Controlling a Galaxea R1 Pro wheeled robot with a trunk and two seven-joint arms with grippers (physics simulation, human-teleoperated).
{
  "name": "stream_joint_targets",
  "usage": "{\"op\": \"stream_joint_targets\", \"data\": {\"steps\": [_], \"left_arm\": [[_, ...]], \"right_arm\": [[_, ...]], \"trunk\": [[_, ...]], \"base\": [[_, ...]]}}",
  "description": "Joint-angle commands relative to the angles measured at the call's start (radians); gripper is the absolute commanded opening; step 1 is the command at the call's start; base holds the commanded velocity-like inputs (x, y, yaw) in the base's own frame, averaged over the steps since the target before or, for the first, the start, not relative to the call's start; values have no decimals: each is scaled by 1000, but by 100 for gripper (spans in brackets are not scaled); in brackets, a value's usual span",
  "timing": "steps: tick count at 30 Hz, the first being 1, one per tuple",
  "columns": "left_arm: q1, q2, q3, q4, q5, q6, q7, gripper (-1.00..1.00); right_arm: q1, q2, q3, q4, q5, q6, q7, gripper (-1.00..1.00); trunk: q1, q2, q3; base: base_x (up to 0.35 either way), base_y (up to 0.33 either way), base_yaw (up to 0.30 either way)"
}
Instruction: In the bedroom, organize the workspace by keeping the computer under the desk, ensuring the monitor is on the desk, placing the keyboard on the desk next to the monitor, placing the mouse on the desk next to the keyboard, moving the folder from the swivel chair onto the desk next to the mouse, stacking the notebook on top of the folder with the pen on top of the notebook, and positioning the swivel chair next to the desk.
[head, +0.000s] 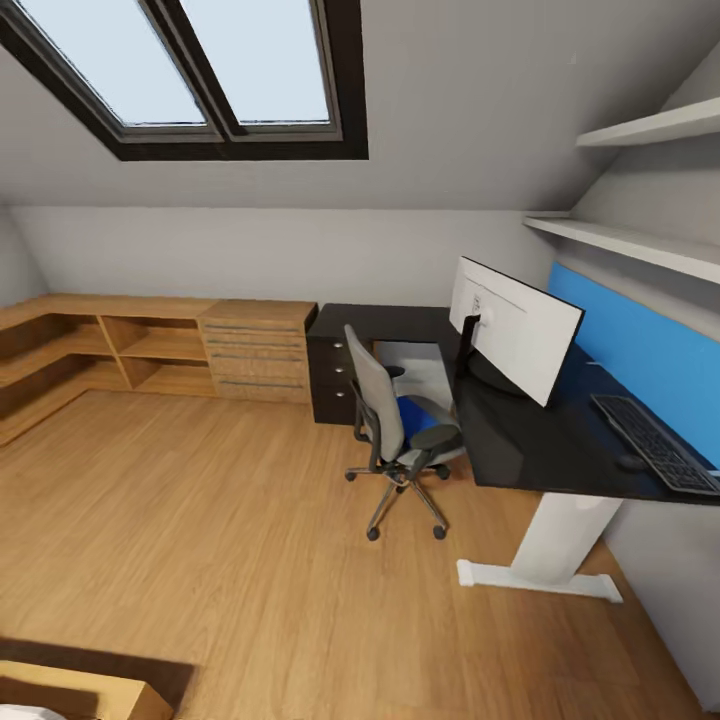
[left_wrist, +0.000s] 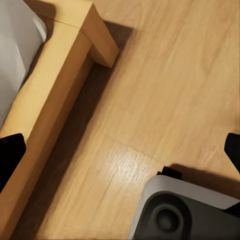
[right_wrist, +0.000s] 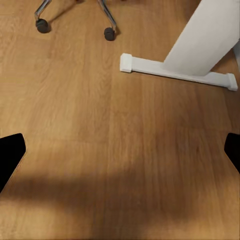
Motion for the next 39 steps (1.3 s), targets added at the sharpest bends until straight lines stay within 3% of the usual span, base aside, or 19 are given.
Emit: {"op": "stream_joint_targets", "data": {"steps": [1, 13, 30, 39], "left_arm": [[-1, 1, -9, 4, 9, -4, 5, 100], [-1, 0, -12, 20, 7, -3, 1, 100], [-1, 2, -9, 20, 7, -6, 2, 100], [-1, -10, -9, 8, 10, -10, 4, 100]], "right_arm": [[-1, 0, -7, 0, 10, -2, -5, 100], [-1, -8, -7, 2, 12, -34, 1, 100], [-1, -4, -8, 7, 12, -36, 1, 100], [-1, -5, -8, 8, 12, -36, 1, 100]], "trunk": [[0, -1, -2], [0, -1, -2], [0, -1, -1], [0, -1, 5]], "base": [[22, 267, 63], [229, 223, 10], [22, 14, -5], [0, 0, -180]]}}
